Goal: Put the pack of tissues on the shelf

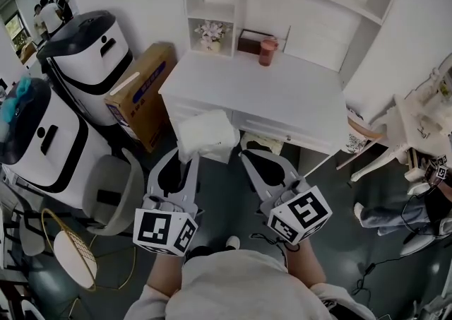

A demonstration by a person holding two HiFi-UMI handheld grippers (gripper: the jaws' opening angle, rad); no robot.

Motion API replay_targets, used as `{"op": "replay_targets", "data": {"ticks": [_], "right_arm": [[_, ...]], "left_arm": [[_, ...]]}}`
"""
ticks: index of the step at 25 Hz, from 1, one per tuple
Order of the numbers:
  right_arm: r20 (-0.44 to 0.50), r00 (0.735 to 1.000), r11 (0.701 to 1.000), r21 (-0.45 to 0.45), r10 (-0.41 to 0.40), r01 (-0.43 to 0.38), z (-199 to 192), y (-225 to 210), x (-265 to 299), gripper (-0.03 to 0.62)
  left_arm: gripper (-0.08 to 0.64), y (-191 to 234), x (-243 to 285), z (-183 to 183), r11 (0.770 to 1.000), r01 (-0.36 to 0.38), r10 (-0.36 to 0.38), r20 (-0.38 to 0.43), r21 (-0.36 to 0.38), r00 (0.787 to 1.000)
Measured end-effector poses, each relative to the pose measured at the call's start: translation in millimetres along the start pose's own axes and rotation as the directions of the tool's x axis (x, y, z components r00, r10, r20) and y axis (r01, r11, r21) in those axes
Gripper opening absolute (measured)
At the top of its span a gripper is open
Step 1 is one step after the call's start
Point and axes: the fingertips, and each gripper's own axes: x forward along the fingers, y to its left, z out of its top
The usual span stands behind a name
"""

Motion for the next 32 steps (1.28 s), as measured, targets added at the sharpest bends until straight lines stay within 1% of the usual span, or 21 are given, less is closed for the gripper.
{"op": "replay_targets", "data": {"ticks": [8, 18, 23, 32], "right_arm": [[0.000, 1.000, 1.000, 0.020, 0.011, -0.011, -6, -24, 0, 0.000], [-0.009, 0.999, 0.998, 0.037, -0.053, 0.054, -10, -63, 13, 0.000], [-0.013, 0.997, 0.996, 0.044, -0.078, 0.079, -10, -83, 37, 0.000], [-0.021, 0.992, 0.992, 0.042, -0.122, 0.123, -7, -113, 105, 0.000]], "left_arm": [[0.089, -13, 25, -7, 1.000, 0.007, -0.007, -0.013, 0.008, 1.000], [0.089, -12, 70, -16, 0.998, 0.063, -0.063, -0.026, -0.007, 0.998], [0.089, 2, 98, -20, 0.996, 0.089, -0.090, -0.033, -0.014, 0.995], [0.089, 57, 157, -19, 0.992, 0.122, -0.123, -0.035, -0.027, 0.992]]}}
